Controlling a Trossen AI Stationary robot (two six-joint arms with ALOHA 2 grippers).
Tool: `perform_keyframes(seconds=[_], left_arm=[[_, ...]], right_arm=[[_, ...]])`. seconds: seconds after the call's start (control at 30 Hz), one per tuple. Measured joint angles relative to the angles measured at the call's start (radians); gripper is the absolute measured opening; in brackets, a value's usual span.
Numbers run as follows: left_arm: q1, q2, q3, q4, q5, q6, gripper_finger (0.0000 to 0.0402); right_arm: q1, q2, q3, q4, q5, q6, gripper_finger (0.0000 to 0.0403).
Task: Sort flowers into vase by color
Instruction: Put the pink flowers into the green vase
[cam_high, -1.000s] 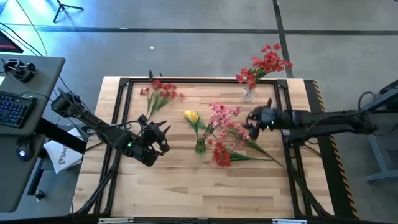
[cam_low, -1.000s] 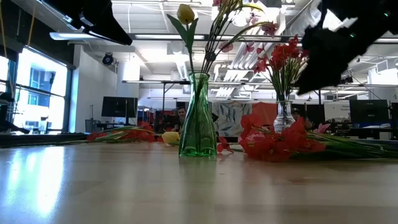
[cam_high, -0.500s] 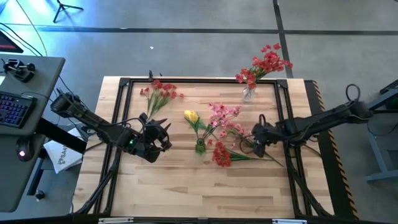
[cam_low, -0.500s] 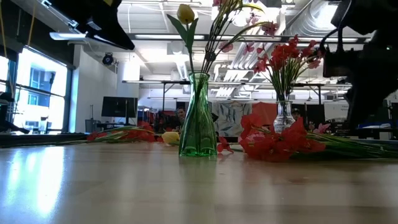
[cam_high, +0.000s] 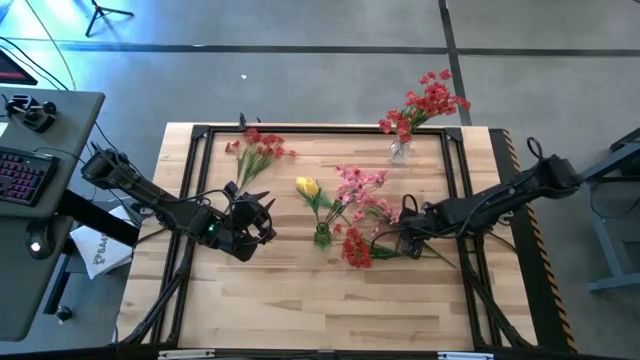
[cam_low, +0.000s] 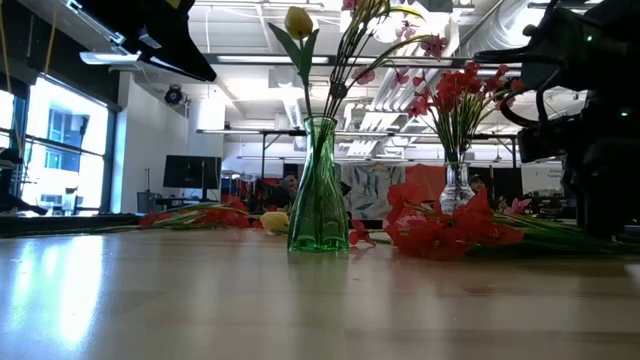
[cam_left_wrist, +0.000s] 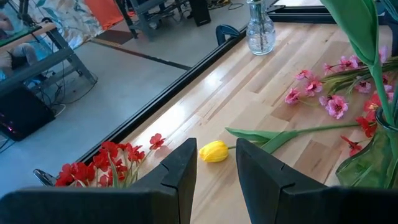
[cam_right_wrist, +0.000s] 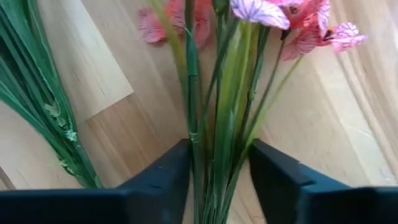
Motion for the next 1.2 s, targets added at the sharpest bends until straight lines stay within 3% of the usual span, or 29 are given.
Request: perform_keyframes(seconds=[0.13, 0.27, 0.53, 0.73, 0.9, 1.13, 1.2], left_arm=[[0.0, 0.0, 0.0, 0.0, 0.0, 0.0, 0.0102], [0.0, 0.0, 0.0, 0.0, 0.0, 0.0, 0.0102], [-0.001, 0.0, 0.0, 0.0, 0.007, 0.0, 0.0102], [-0.001, 0.0, 0.0, 0.0, 0.01, 0.0, 0.0102], [-0.001, 0.0, 0.0, 0.0, 0.011, -0.007, 0.0102], [-0.001, 0.0, 0.0, 0.001, 0.011, -0.008, 0.0102], [-0.001, 0.0, 0.0, 0.001, 0.011, -0.008, 0.0102]], right_arm=[[-0.012, -0.018, -0.005, 0.009, 0.009, -0.037, 0.0072], [-0.013, -0.072, -0.012, 0.033, 0.103, -0.047, 0.0009], [-0.009, -0.285, -0.011, 0.063, 0.497, 0.024, 0.0019], [0.077, -0.52, -0.01, 0.202, 0.629, -0.159, 0.0005], [0.192, -0.629, -0.01, 0.481, 0.527, -0.488, 0.0005], [0.268, -0.526, -0.11, 1.144, 0.082, -0.951, 0.0003], [0.268, -0.47, -0.163, 1.343, 0.036, -1.008, 0.0003]])
